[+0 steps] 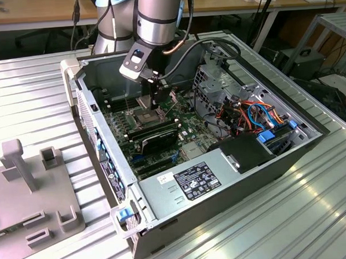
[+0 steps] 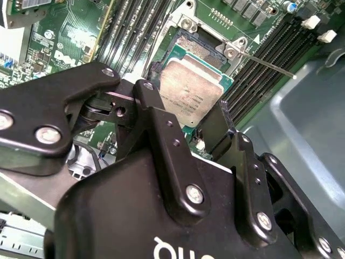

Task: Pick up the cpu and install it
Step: 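Place the cpu into insertion slot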

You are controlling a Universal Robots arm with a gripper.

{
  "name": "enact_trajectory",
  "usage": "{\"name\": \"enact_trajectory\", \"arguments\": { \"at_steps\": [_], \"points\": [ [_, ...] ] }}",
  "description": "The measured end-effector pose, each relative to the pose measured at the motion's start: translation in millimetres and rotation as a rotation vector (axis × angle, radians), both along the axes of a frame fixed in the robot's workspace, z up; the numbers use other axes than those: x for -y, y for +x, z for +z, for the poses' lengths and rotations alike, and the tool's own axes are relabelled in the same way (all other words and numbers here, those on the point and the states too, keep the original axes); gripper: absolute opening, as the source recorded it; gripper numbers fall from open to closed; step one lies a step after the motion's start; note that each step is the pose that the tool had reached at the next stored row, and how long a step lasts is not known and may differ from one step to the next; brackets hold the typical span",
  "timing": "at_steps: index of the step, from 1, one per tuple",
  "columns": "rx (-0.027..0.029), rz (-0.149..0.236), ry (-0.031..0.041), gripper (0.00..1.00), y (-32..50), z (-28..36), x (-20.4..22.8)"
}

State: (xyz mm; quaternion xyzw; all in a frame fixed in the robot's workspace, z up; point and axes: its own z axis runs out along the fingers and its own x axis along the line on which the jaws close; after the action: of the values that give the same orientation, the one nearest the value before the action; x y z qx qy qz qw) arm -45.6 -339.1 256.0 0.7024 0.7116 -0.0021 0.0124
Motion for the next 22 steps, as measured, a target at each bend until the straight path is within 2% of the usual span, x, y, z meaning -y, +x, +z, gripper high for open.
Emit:
{"name": "enact_trajectory", "arguments": {
  "at_steps": [8,22],
  "points": [
    [0.0,0.0,-0.0001,0.55,0.0,-0.8,0.0],
    [0.0,0.0,0.0,0.55,0.0,-5.6,0.0]
  ]
}}
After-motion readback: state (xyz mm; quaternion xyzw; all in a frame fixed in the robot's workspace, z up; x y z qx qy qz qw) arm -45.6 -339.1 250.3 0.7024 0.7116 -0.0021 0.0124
